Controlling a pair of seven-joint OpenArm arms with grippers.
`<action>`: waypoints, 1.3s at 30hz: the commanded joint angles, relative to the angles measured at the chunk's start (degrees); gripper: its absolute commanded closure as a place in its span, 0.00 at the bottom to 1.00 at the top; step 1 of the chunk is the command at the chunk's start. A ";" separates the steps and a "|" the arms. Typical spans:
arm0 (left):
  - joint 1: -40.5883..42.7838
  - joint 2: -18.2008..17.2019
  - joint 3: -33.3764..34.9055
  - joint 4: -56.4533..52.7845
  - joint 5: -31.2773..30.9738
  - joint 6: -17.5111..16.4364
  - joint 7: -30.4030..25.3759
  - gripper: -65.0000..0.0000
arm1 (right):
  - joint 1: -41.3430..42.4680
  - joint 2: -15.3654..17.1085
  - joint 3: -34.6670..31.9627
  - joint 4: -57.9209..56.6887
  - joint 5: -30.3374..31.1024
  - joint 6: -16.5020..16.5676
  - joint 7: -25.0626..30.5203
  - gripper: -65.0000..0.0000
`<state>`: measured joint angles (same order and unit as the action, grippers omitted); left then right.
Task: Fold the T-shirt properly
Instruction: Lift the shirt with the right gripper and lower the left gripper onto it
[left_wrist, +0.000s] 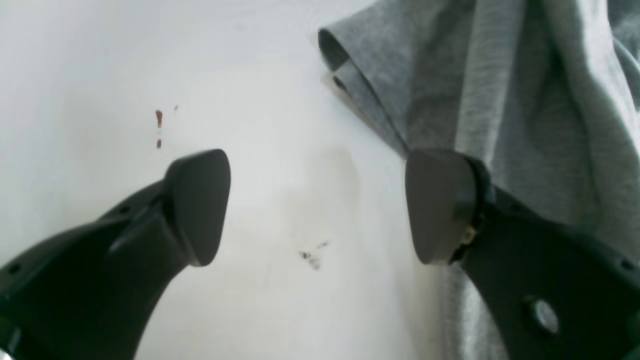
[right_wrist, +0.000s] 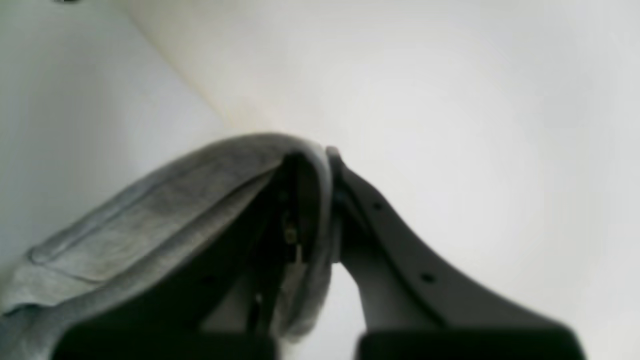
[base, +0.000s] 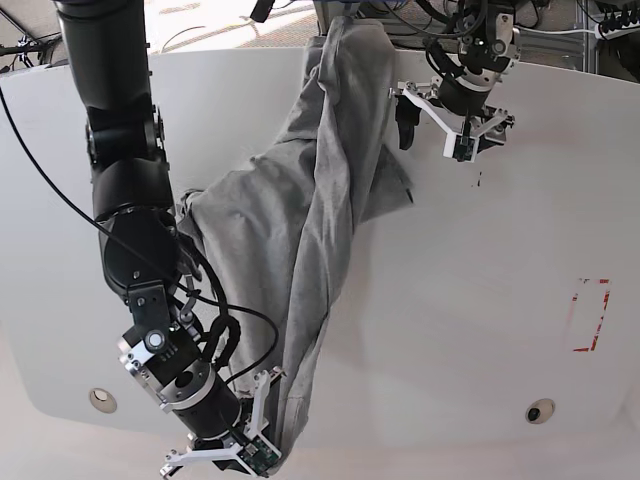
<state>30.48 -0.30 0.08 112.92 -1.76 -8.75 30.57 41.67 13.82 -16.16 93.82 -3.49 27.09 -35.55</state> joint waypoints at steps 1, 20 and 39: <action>-1.60 0.08 0.23 0.97 -0.31 0.09 -0.98 0.21 | 5.06 0.11 0.38 1.17 0.01 -0.59 -1.50 1.00; -18.13 0.25 5.59 -14.07 -0.31 0.09 3.24 0.21 | 9.63 1.78 0.47 1.08 0.01 -0.59 -3.00 1.00; -29.20 2.71 7.44 -29.01 -0.39 0.18 3.06 0.21 | 9.10 2.48 3.37 0.90 0.01 -0.59 -3.00 1.00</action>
<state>2.04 2.22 7.44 84.60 -1.78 -8.58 33.01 48.45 16.16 -13.13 94.00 -3.64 27.07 -40.34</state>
